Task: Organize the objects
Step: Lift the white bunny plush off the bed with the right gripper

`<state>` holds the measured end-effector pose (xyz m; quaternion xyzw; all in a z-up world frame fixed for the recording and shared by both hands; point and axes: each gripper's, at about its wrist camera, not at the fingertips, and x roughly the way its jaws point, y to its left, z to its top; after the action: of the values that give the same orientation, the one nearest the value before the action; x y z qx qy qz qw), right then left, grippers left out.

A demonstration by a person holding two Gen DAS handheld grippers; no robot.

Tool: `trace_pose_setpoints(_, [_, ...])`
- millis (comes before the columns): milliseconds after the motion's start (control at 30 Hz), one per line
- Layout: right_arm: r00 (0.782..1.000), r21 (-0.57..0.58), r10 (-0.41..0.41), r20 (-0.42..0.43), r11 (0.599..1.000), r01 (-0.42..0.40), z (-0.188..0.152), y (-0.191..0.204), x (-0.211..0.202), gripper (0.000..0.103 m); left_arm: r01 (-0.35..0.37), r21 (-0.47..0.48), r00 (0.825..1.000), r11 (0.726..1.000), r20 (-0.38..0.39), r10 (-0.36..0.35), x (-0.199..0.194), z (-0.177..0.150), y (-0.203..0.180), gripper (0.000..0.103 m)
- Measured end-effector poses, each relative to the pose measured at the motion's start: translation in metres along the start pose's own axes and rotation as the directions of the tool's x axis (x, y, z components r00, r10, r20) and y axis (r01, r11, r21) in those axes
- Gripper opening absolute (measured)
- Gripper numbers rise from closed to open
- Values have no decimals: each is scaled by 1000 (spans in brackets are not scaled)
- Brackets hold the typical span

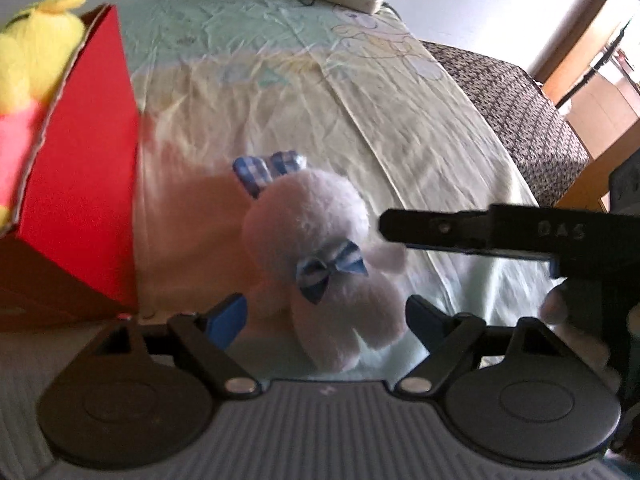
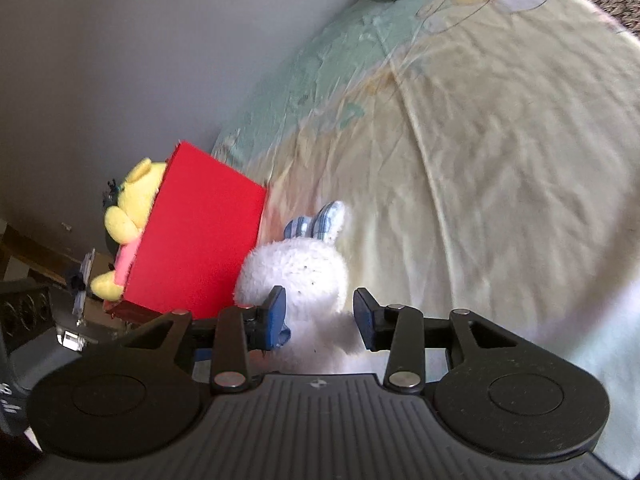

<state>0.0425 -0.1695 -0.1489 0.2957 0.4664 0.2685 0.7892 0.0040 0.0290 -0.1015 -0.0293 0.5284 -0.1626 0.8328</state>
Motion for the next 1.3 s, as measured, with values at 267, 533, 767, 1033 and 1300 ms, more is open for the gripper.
trace_pose_setpoints(267, [996,8,59,-62,998,-59,7,6,24,47,-21,-18,999,1000,-26,20,6,10,9,77])
trace_pose_setpoints(533, [989,69,109,-102,992,-103,5,-1,30,49,-11,-58,999,998,-34,9,12,20,18,82])
trace_pose_setpoints(767, [986,80,136,-100,988,-129,2,1,19,39,-21,-33,999,999,-47,19,14,20,12,76])
trace_pose_setpoints(1033, [995,71,95,-34,993,-93,-5,3,-12,39,-21,33,998,999,-58,23,10,24,-10,73])
trace_pose_setpoints(1300, [997,77,60,42,995,-64,-15,3,-42,39,7,121,999,993,-45,-2,3,24,-42,73])
